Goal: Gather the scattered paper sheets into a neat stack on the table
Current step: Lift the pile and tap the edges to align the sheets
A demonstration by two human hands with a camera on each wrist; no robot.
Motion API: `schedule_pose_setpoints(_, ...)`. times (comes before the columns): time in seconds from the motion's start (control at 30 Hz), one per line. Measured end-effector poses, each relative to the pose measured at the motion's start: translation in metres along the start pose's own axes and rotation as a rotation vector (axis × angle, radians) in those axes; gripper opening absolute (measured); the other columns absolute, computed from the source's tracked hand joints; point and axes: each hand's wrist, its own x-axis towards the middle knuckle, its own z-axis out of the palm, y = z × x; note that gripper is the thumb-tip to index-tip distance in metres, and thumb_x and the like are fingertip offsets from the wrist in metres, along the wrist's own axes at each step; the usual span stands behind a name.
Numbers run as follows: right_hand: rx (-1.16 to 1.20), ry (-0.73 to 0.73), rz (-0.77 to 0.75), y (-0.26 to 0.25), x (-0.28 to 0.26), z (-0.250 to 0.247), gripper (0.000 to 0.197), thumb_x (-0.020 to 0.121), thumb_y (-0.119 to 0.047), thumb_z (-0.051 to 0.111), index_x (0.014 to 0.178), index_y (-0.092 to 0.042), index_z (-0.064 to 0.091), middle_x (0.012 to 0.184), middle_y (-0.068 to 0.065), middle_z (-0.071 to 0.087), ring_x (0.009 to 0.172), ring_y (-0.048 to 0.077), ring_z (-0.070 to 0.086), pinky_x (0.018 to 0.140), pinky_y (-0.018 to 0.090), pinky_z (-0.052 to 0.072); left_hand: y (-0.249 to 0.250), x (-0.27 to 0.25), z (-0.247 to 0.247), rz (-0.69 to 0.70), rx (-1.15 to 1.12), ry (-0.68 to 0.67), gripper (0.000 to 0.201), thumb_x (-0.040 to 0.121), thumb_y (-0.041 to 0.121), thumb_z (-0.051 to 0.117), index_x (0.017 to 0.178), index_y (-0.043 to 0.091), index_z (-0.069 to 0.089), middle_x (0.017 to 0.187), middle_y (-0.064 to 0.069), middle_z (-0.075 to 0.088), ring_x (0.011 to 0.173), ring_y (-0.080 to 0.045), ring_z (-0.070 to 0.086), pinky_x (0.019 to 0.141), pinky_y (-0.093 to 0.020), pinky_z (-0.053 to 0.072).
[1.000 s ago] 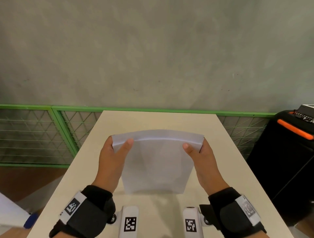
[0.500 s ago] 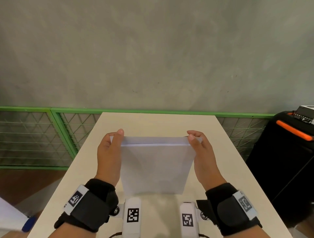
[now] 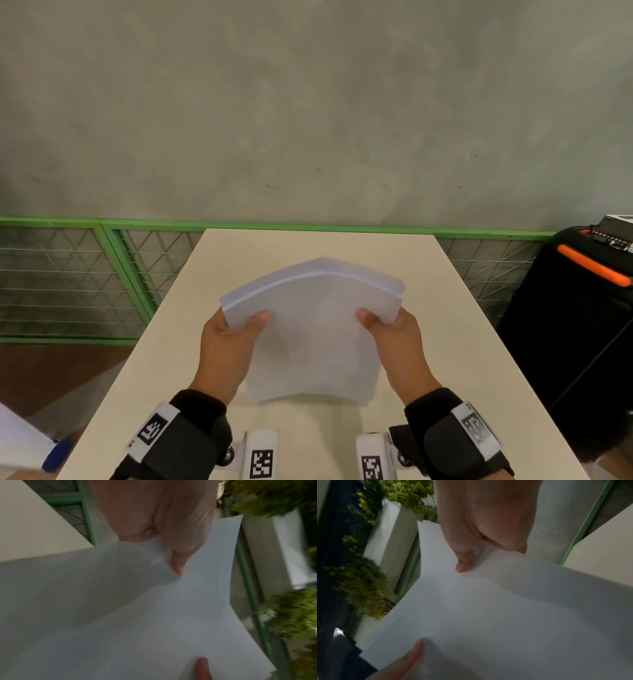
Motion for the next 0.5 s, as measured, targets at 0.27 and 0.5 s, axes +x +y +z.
schedule_pose_setpoints(0.27, -0.038, 0.015, -0.024, -0.007, -0.001, -0.001, 0.011, 0.081, -0.013, 0.068, 0.089, -0.021, 0.066, 0.093, 0.006, 0.072, 0.087, 0.025, 0.067, 0.078, 0.040, 0.054, 0.005, 0.003, 0.005, -0.010, 0.018, -0.027, 0.023, 0.080, 0.004, 0.067, 0.086, 0.026, 0.064, 0.089, -0.002, 0.070, 0.082, -0.020, 0.066, 0.069, -0.030, 0.050)
schedule_pose_setpoints(0.5, 0.001, 0.009, 0.031, 0.019, 0.004, -0.005, 0.045, 0.077, -0.018, 0.072, 0.118, -0.014, 0.053, 0.112, 0.008, 0.065, 0.102, 0.027, 0.064, 0.086, 0.043, 0.054, -0.029, 0.012, -0.003, -0.105, 0.047, -0.036, 0.041, 0.078, 0.008, 0.070, 0.116, 0.008, 0.055, 0.111, -0.013, 0.066, 0.101, -0.030, 0.064, 0.075, -0.032, 0.050)
